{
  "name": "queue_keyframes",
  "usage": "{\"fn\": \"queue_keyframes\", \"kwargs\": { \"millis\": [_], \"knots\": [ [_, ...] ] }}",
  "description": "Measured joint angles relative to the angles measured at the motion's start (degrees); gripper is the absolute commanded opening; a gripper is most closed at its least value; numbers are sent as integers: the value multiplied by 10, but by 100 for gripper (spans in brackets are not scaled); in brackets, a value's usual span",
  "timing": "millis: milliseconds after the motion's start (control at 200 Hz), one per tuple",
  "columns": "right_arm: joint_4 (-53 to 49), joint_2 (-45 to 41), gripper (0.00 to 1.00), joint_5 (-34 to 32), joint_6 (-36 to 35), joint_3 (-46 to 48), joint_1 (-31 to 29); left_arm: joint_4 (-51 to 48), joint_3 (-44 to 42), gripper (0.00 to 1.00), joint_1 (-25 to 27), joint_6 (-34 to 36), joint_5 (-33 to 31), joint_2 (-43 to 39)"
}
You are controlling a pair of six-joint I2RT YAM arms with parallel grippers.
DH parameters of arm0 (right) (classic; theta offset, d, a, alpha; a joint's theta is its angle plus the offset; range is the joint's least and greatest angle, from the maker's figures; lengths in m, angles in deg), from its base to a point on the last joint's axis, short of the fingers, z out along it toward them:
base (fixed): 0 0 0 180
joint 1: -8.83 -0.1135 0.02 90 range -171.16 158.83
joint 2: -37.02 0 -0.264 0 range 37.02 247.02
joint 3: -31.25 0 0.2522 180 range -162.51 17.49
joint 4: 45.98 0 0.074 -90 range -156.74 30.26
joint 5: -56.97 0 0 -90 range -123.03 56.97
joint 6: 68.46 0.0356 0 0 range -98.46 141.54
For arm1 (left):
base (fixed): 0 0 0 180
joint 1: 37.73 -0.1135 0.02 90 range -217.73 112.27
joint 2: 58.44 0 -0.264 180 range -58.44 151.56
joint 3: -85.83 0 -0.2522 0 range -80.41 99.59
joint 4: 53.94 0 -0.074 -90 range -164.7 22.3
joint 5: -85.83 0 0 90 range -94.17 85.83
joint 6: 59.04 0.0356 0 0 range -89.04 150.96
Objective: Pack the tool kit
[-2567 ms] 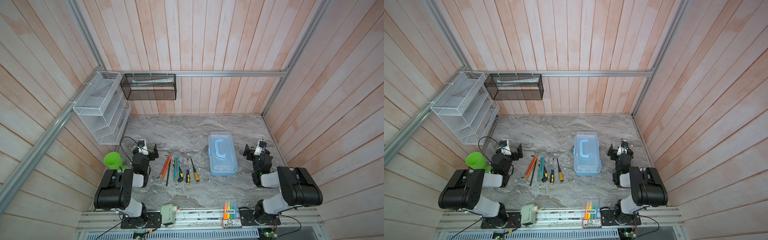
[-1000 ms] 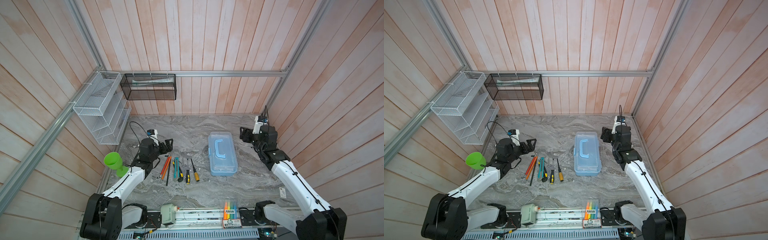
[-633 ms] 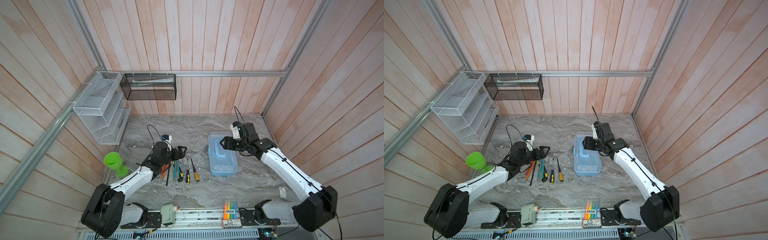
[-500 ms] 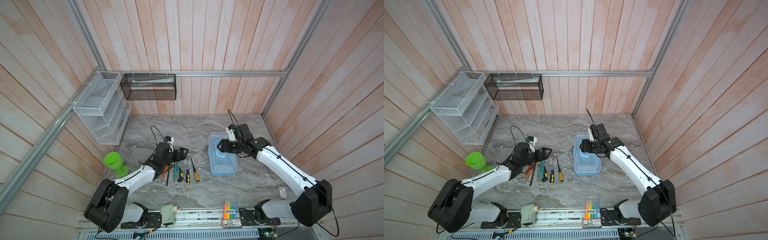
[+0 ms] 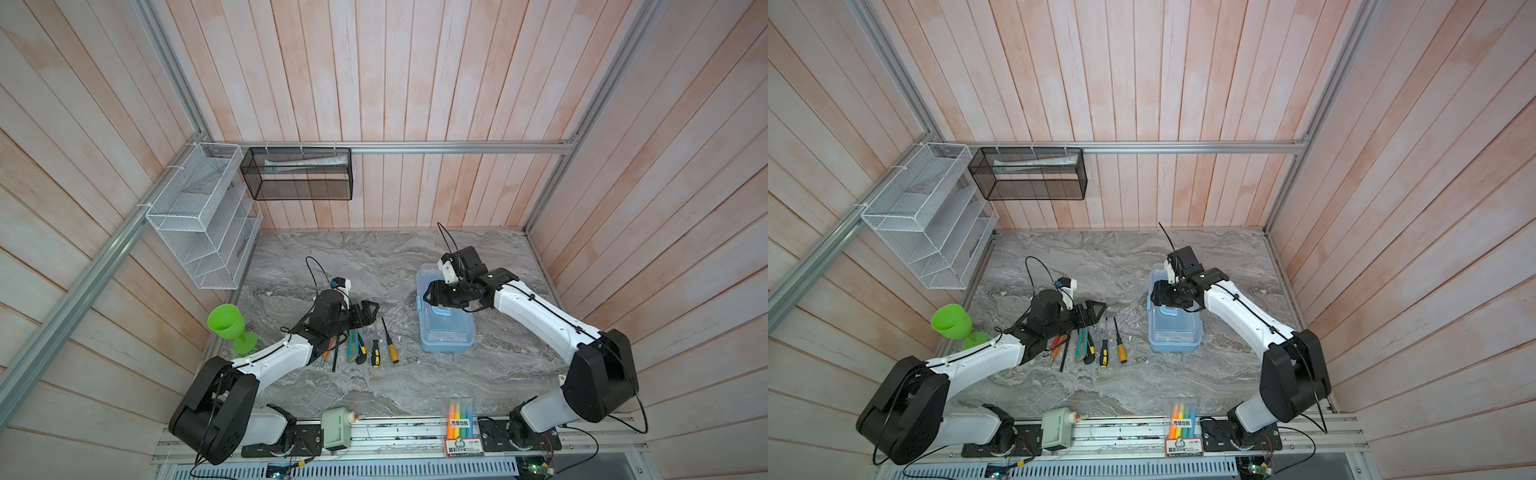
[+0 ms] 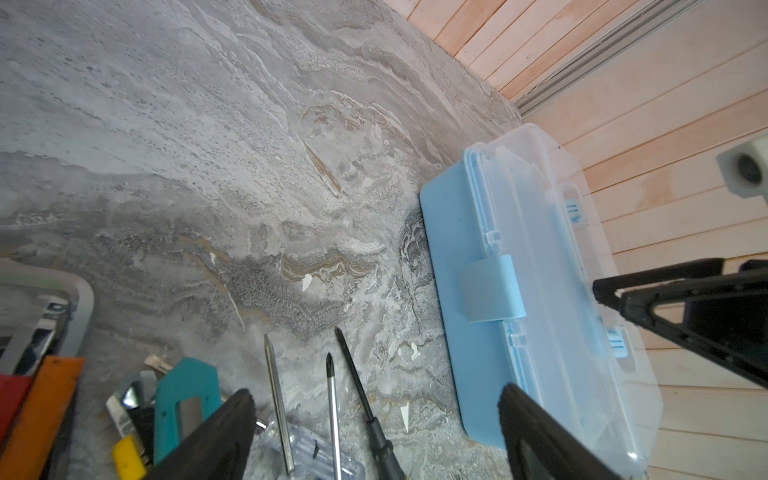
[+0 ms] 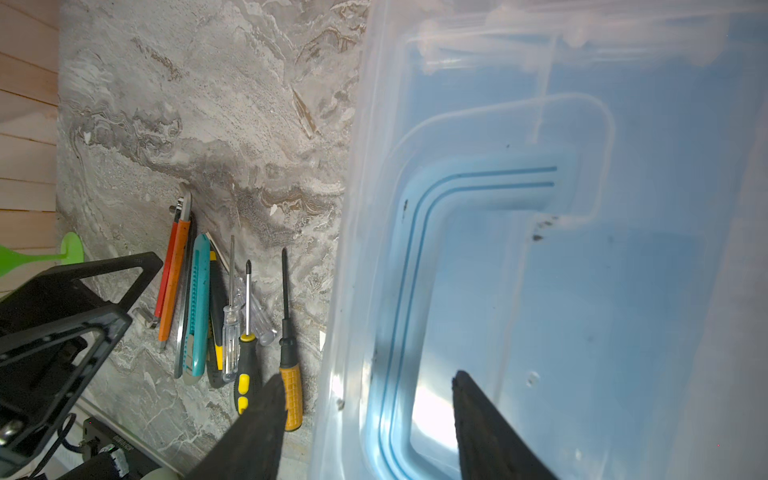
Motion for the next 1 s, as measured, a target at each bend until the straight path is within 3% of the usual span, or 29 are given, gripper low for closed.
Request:
{"fn": "queue_keyframes", "kwargs": {
  "millis": [250, 715, 1000],
  "knots": [
    [24, 10, 63, 31, -4, 3, 0, 1, 0, 94, 9, 1, -13, -3],
    [223, -67, 61, 253, 47, 168, 2, 21, 90, 94, 31, 30, 26, 125],
    [293, -71, 60, 308, 83, 194, 3, 21, 119, 94, 37, 33, 39, 170]
  ]
}}
